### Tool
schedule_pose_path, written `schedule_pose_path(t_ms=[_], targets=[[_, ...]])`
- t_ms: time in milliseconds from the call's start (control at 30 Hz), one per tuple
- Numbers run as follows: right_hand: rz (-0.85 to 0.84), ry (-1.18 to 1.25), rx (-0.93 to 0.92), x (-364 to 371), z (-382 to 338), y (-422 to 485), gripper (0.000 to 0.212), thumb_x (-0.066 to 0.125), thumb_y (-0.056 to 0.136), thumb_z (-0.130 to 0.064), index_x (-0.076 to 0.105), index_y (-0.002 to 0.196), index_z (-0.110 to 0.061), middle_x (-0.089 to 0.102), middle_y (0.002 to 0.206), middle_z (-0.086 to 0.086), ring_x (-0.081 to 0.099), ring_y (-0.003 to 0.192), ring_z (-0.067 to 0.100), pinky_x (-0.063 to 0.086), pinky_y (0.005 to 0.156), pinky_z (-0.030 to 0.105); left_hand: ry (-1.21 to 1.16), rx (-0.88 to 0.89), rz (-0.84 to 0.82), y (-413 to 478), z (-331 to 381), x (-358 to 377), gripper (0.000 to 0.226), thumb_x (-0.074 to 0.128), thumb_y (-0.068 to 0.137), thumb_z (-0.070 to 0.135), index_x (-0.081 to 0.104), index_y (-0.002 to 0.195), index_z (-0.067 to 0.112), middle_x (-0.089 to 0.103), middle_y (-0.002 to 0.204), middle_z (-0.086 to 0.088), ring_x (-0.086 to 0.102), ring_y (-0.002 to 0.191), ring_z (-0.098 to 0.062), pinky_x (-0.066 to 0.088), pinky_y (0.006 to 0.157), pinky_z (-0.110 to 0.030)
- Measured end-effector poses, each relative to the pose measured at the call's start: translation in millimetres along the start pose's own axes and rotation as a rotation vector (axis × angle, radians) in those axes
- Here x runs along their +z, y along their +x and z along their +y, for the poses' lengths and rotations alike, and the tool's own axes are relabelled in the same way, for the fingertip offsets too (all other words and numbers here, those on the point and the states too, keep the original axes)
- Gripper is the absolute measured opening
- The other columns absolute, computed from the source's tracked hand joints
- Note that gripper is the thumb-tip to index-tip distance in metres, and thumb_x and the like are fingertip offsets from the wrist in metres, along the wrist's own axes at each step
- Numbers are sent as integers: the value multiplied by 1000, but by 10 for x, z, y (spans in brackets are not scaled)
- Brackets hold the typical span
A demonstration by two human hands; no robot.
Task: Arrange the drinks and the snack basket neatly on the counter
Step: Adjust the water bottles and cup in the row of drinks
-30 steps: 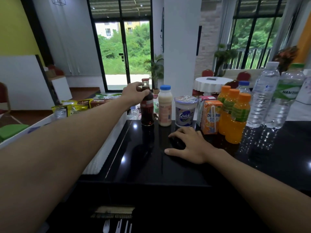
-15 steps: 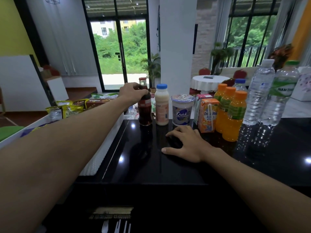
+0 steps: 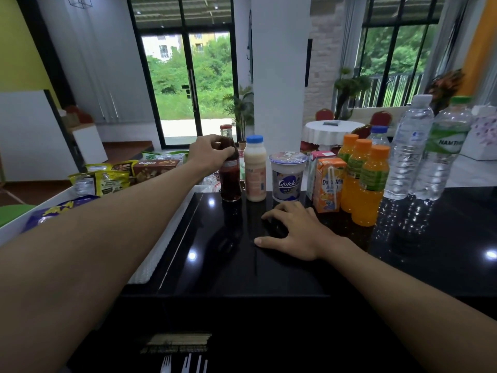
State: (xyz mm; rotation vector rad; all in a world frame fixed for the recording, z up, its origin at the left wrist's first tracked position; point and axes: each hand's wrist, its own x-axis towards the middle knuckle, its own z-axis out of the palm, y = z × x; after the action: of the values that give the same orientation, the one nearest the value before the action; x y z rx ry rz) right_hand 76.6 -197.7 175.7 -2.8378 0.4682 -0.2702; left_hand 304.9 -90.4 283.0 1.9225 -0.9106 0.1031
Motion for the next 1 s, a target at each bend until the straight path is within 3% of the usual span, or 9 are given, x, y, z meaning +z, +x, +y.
schedule_pose_path(t_ms=[367, 567, 1000], targets=[[-15, 3, 10, -20, -20, -15, 87, 36, 70, -98, 48, 138, -45, 40, 144, -7, 28, 139, 17, 25, 113, 47, 78, 57, -3, -41, 42, 28, 37, 75, 86, 30, 69, 119, 14, 70, 114, -4, 59, 101, -15, 40, 83, -25], [-17, -1, 6, -35, -32, -30, 87, 36, 72, -97, 48, 139, -44, 40, 144, -7, 28, 139, 17, 24, 113, 48, 74, 65, 0, -76, 27, 53, 26, 72, 88, 29, 72, 112, 17, 70, 108, 1, 58, 95, -12, 38, 76, -22], [-10, 19, -1, -25, -9, -23, 91, 35, 70, -99, 49, 141, -43, 42, 144, -7, 34, 136, 18, 28, 114, 47, 123, 48, -46, -66, 61, 30, 33, 66, 93, 29, 69, 121, 12, 69, 116, -6, 55, 97, -15, 39, 79, -27]])
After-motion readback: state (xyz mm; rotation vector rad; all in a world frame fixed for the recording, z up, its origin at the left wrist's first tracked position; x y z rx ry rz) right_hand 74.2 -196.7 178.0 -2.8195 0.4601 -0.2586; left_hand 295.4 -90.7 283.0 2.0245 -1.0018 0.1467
